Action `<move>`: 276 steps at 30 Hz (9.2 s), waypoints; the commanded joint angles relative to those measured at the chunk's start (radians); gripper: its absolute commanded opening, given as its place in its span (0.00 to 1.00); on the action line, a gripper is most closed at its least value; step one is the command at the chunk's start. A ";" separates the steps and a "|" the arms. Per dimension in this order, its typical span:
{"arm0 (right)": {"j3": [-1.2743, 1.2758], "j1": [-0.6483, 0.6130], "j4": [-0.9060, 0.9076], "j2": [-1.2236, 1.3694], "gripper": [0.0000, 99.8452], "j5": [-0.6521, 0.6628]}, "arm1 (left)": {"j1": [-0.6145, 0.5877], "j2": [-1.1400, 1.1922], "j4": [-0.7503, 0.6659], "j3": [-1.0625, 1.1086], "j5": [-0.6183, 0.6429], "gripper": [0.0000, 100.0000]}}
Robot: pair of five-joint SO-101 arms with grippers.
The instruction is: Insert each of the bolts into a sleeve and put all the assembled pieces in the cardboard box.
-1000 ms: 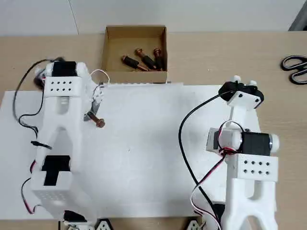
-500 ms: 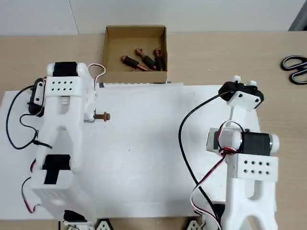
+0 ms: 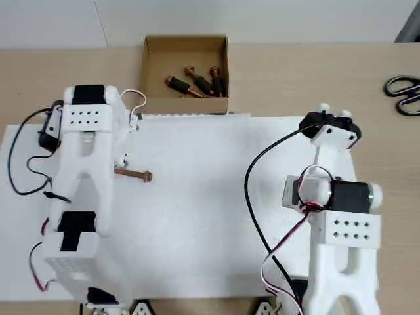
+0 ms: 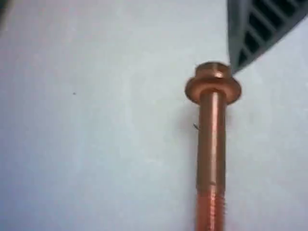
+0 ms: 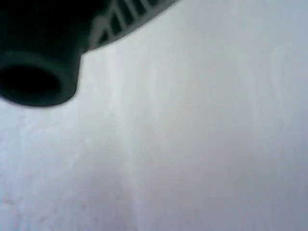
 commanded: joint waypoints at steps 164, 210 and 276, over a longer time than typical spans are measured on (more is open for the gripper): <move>0.175 -0.496 -0.220 -0.552 0.00 0.000 | 0.189 -0.715 -0.130 0.131 -1.553 0.01; 0.853 -0.768 -0.731 -1.059 0.00 0.393 | 0.526 -1.573 -0.700 1.116 -0.681 0.01; 0.825 -0.763 -0.731 -1.061 0.00 0.417 | 0.647 -1.576 -0.652 1.144 -0.830 0.01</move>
